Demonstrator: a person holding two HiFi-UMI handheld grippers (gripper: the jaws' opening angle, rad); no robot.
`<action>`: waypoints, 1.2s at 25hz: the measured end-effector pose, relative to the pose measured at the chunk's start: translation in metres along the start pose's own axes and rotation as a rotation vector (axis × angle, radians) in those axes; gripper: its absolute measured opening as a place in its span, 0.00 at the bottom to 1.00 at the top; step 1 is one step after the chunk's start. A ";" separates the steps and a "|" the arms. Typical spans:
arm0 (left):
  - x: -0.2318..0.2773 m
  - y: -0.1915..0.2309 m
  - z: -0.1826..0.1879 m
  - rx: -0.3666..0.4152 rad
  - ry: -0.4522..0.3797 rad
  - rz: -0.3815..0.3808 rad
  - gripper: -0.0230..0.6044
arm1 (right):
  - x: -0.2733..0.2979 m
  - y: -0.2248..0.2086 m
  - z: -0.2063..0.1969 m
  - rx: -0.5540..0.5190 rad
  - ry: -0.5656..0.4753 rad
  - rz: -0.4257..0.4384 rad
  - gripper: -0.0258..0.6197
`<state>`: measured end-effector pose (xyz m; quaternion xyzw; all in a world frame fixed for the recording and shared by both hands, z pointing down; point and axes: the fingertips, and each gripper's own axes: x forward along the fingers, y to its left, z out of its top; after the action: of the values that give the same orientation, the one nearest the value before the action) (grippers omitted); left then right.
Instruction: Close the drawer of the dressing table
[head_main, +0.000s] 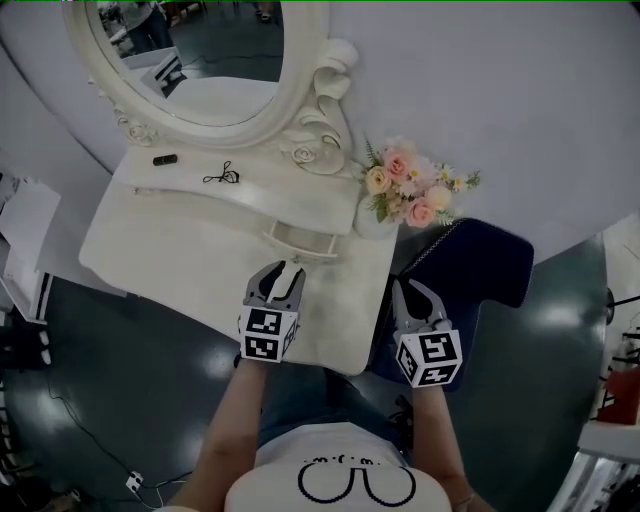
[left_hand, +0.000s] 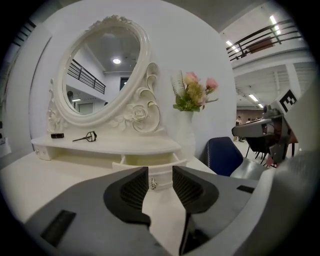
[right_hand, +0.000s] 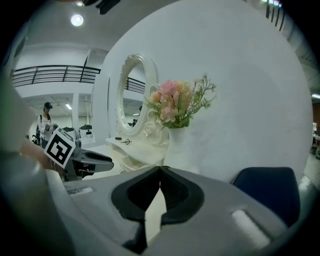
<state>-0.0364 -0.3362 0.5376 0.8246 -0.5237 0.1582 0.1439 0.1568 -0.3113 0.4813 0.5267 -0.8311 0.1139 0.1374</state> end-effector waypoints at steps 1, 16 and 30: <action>0.006 0.002 -0.006 -0.006 0.018 0.000 0.27 | 0.004 -0.001 -0.005 0.006 0.013 -0.003 0.04; 0.054 0.023 -0.045 -0.068 0.115 0.014 0.19 | 0.041 -0.010 -0.030 0.008 0.112 -0.035 0.05; 0.071 0.020 -0.038 -0.067 0.132 -0.025 0.19 | 0.045 -0.012 -0.032 0.014 0.123 -0.050 0.05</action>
<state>-0.0303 -0.3872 0.6024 0.8135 -0.5078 0.1929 0.2076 0.1529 -0.3431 0.5278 0.5402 -0.8069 0.1485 0.1872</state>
